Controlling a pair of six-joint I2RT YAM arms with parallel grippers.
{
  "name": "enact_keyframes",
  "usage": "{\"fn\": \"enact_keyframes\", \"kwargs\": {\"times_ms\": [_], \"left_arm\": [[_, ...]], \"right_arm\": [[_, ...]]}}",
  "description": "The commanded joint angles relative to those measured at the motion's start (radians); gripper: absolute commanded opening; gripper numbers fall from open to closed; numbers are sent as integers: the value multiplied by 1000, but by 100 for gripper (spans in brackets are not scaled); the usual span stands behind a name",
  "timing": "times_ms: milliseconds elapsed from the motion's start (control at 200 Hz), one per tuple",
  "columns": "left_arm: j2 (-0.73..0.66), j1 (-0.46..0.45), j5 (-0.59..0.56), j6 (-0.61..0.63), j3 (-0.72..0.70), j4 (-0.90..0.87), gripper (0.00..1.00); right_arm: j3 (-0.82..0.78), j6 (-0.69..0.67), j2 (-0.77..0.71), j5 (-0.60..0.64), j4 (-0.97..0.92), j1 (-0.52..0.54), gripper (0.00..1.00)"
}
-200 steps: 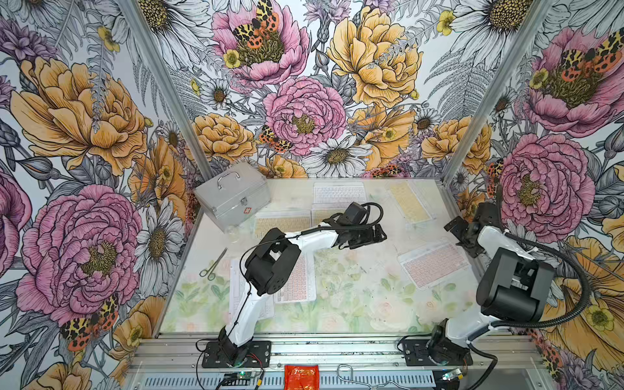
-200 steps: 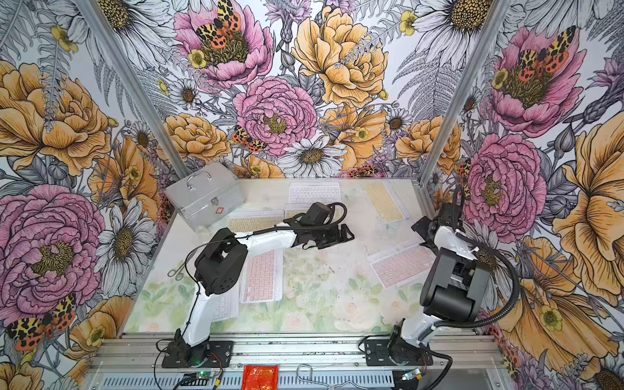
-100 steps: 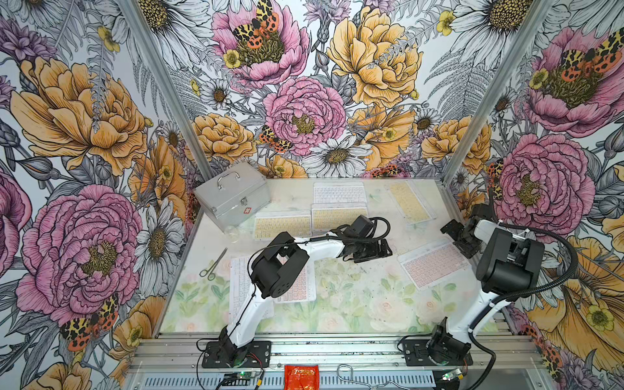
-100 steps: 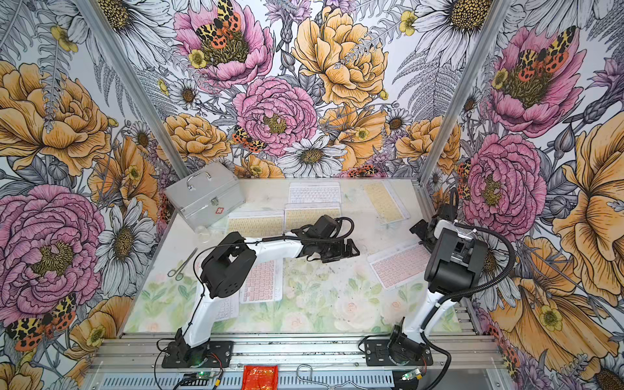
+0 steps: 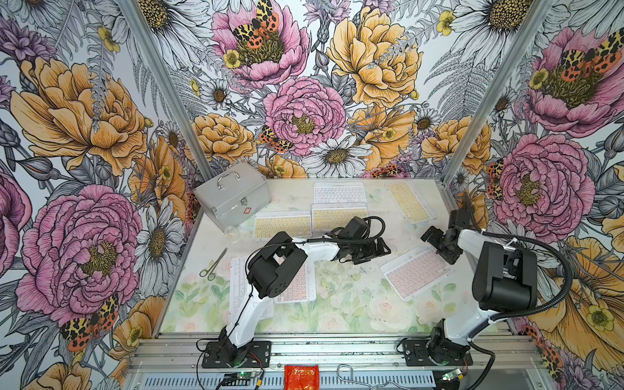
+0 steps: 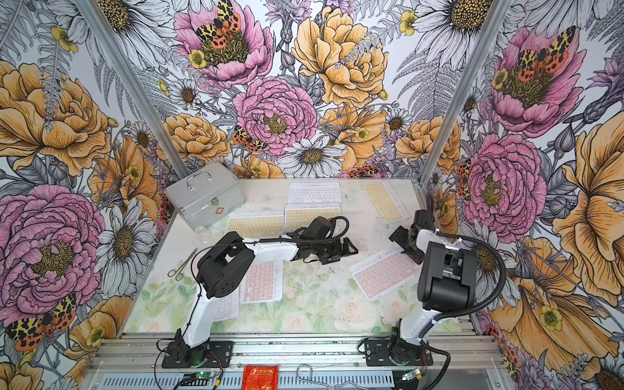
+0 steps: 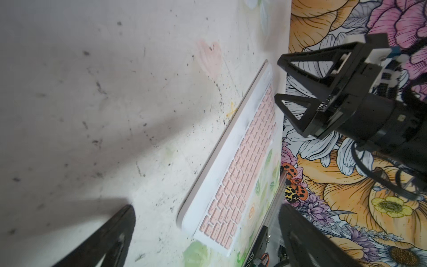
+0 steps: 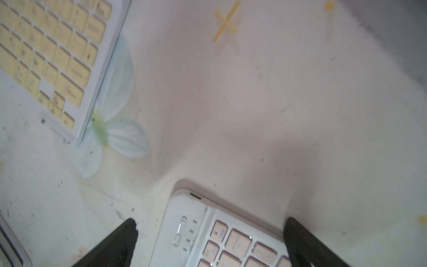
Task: Stack the numeric keypads
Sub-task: Move the numeric keypad to the center of the board.
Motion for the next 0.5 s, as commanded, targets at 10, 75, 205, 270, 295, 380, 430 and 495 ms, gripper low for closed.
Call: {"fn": "enact_keyframes", "kwargs": {"times_ms": [10,75,205,270,295,380,430,495], "left_arm": [[-70,21,16,-34,-92,31,99],[-114,43,10,-25,-146,29,99],[-226,78,1,6,-264,-14,99],[-263,76,-9,27,-291,-56,99],[-276,71,-10,28,-303,-61,99],[-296,43,-9,18,-330,-65,99],[-297,26,-9,12,-332,-69,99],[-292,7,-11,5,-329,-72,99]], "right_arm": [[-26,53,-36,-43,-9,104,100],[-14,54,-33,-64,-8,109,100],[13,29,-18,-55,-11,105,100],[22,24,2,-57,-9,103,100],[24,21,9,-58,-9,102,100],[26,13,29,-66,-8,97,100],[22,9,28,-70,-8,96,100],[10,-2,15,-62,-8,92,100]]}}
